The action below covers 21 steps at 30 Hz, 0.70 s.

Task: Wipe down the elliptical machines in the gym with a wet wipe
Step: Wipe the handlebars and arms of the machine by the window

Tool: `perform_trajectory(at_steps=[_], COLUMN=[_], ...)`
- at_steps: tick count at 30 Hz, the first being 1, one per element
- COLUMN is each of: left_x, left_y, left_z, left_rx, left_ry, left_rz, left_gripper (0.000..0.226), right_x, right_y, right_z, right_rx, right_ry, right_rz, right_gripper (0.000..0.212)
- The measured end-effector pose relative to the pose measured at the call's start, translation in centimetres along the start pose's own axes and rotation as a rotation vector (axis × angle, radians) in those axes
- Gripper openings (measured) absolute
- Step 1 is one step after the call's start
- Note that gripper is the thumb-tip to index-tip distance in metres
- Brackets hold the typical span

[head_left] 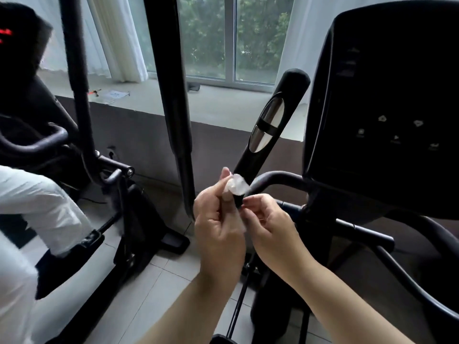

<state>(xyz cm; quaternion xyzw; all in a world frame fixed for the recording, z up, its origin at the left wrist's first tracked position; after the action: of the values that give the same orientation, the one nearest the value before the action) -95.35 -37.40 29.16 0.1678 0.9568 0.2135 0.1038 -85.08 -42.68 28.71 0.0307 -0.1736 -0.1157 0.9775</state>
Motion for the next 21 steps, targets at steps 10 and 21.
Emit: perform_trajectory(at_steps=[10,21], left_x=[-1.6,-1.6], left_y=[-3.2,-2.7], left_z=[-0.2,0.1], left_rx=[-0.152,-0.309], left_ry=[-0.165,-0.072], left_rz=[0.316,0.323], left_gripper=[0.054,0.053], right_x=[-0.8,-1.0], right_y=[-1.5,-0.7], right_z=[2.6,1.9], right_rx=[0.444,0.143], right_ry=[0.241,0.756], right_rz=[-0.057,-0.009], right_gripper=[0.026,0.025])
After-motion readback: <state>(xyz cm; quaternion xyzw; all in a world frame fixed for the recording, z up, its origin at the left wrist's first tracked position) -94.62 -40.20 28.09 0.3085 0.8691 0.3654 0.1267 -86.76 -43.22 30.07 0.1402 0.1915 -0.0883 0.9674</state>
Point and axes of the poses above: each hand's wrist, its own y-axis towards the middle knuckle, its own x-axis out of the back of the hand, z = x × y, the point moved 4 cm from there along y, towards the middle knuckle, and after that the axes turned 14 degrees about z, right-handed, at the moved point
